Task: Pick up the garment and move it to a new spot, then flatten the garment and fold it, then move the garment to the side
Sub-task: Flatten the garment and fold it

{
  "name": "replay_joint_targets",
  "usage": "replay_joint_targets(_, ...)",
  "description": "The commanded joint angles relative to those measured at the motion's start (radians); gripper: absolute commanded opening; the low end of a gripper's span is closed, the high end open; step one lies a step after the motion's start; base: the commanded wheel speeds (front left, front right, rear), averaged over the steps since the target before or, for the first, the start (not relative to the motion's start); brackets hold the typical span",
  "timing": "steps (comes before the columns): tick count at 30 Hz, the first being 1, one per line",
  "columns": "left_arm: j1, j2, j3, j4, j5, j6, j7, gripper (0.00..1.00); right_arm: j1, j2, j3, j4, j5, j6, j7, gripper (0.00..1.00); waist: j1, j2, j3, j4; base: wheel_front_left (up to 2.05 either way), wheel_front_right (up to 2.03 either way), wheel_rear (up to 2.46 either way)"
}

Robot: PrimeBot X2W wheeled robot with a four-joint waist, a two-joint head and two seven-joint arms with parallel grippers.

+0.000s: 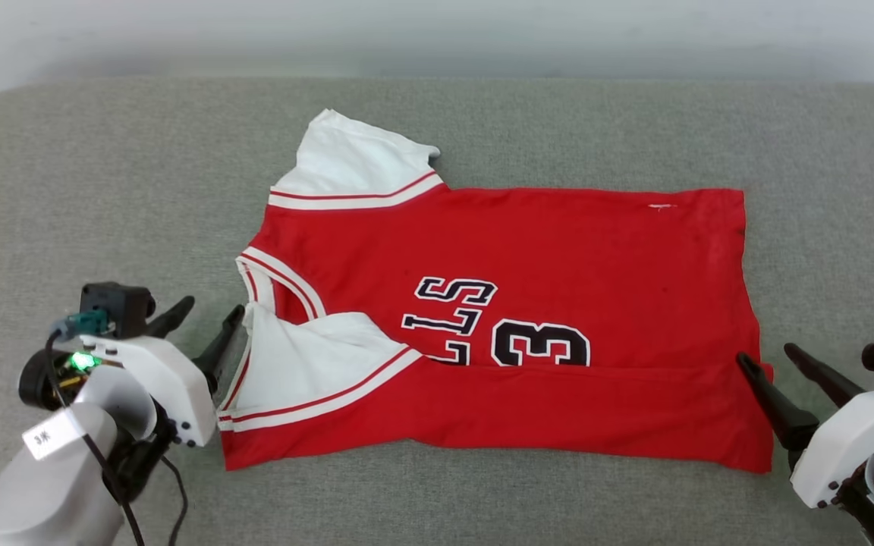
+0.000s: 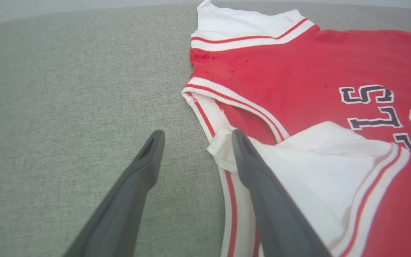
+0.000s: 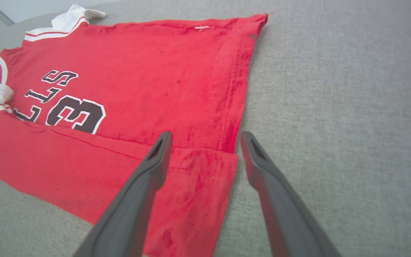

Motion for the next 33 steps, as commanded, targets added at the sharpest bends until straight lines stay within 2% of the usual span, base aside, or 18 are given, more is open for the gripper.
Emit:
replay_joint_targets(1, -0.022, 0.018, -0.005, -0.015, -0.004, -0.003, 0.018, 1.00, 0.012, 0.003, -0.011, -0.014, -0.006, -0.001, 0.004, 1.00, -0.0001, 0.0000, -0.017, 0.012, 0.00, 0.00, 0.00)
replay_joint_targets(5, -0.043, 0.048, -0.026, -0.058, -0.021, -0.008, 0.112, 1.00, 0.025, 0.009, -0.038, -0.046, -0.020, -0.001, 0.019, 1.00, -0.0001, 0.0000, -0.033, 0.023, 0.00, 0.00, 0.00)
replay_joint_targets(20, -0.105, 0.168, -0.137, -0.240, -0.186, -0.014, 0.611, 1.00, 0.041, 0.046, -0.061, -0.079, -0.054, -0.001, 0.061, 1.00, -0.0001, 0.0000, -0.068, 0.025, 0.00, 0.00, 0.00)
replay_joint_targets(26, -0.100, 0.189, -0.180, -0.262, -0.204, -0.015, 0.735, 1.00, 0.033, 0.052, -0.060, -0.082, -0.056, -0.001, 0.067, 1.00, -0.0001, 0.0000, -0.062, 0.014, 0.00, 0.00, 0.00)
replay_joint_targets(33, -0.074, 0.193, -0.229, -0.236, -0.196, -0.014, 0.786, 1.00, 0.012, 0.057, -0.053, -0.077, -0.058, -0.001, 0.060, 1.00, -0.0001, 0.0000, -0.040, -0.003, 0.00, 0.00, 0.00)
